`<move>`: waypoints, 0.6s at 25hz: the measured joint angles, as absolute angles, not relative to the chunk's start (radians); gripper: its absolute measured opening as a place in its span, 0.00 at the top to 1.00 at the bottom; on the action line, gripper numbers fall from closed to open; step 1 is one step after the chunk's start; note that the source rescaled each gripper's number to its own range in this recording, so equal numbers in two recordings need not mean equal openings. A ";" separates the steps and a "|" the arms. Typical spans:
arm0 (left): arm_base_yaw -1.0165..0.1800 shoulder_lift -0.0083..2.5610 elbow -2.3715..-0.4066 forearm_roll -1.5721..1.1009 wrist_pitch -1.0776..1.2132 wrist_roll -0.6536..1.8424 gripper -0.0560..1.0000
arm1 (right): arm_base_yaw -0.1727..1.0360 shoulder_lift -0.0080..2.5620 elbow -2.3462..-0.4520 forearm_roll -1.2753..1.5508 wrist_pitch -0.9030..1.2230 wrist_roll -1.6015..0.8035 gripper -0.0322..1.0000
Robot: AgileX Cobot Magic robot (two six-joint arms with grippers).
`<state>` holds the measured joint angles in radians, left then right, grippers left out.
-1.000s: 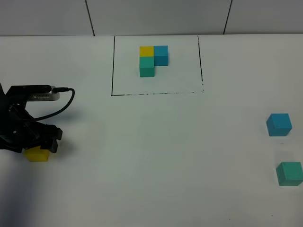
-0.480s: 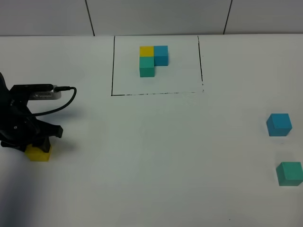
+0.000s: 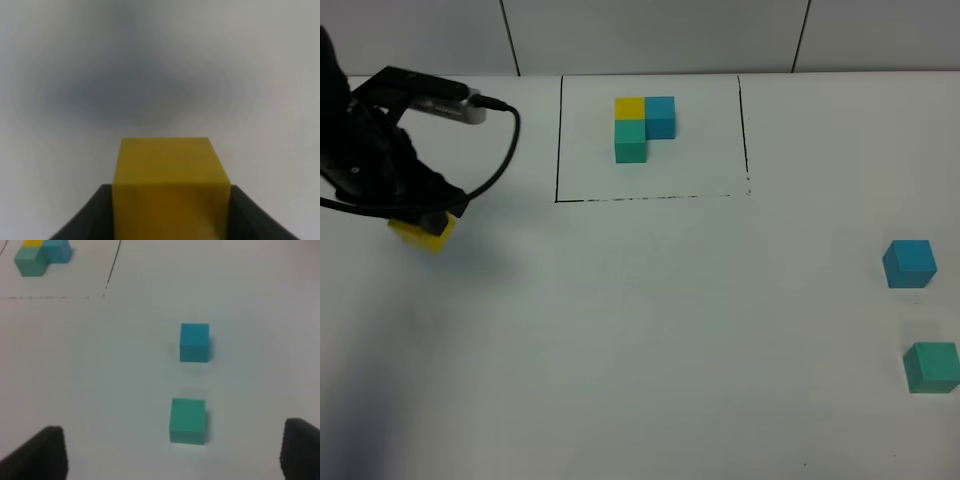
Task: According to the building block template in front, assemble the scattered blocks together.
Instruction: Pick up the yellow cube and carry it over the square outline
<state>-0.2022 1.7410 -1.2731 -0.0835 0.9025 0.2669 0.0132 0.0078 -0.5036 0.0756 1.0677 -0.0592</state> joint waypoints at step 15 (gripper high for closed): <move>-0.519 2.134 -1.787 -0.050 1.073 0.719 0.94 | 0.013 0.008 -0.504 0.076 1.068 -0.059 0.26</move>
